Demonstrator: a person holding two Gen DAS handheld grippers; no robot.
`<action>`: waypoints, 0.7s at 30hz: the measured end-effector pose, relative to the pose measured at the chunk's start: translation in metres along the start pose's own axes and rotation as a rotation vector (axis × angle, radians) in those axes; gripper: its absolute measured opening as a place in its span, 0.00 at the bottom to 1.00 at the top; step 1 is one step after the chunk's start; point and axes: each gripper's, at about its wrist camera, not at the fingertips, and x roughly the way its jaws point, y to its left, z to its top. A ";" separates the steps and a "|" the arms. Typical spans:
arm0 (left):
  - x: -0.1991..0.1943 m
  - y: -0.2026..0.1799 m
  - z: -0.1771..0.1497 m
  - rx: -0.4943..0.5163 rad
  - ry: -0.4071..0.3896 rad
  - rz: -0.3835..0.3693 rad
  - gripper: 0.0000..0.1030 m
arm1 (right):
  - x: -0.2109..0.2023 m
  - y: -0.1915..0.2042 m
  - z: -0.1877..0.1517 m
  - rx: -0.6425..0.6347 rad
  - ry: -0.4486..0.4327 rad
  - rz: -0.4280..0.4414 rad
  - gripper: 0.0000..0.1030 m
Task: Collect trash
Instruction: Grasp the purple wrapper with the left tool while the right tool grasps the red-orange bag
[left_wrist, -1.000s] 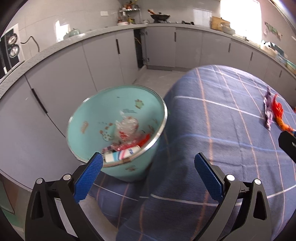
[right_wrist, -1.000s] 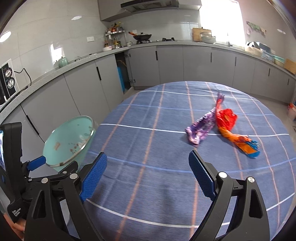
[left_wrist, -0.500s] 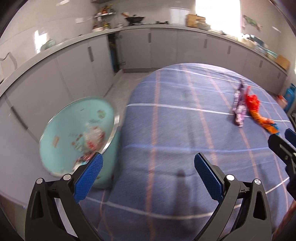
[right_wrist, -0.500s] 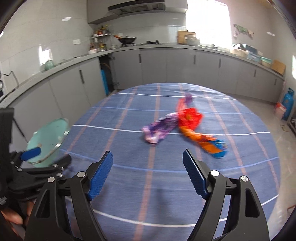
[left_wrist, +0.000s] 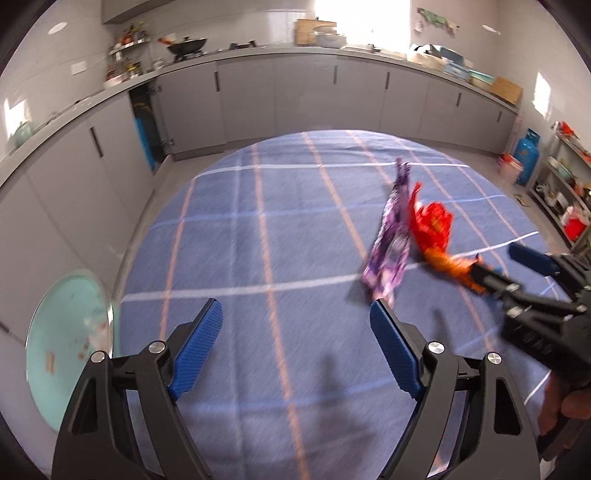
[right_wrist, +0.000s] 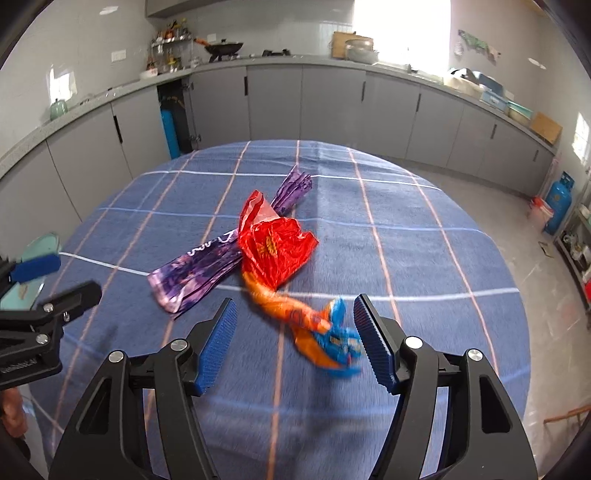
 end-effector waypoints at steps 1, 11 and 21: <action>0.003 -0.003 0.005 0.006 -0.001 -0.004 0.78 | 0.006 0.000 0.002 -0.014 0.012 0.000 0.64; 0.057 -0.029 0.037 0.037 0.052 -0.088 0.75 | 0.038 -0.020 0.005 -0.023 0.103 0.038 0.26; 0.105 -0.071 0.053 0.065 0.127 -0.120 0.60 | 0.014 -0.062 -0.009 0.243 0.064 0.139 0.17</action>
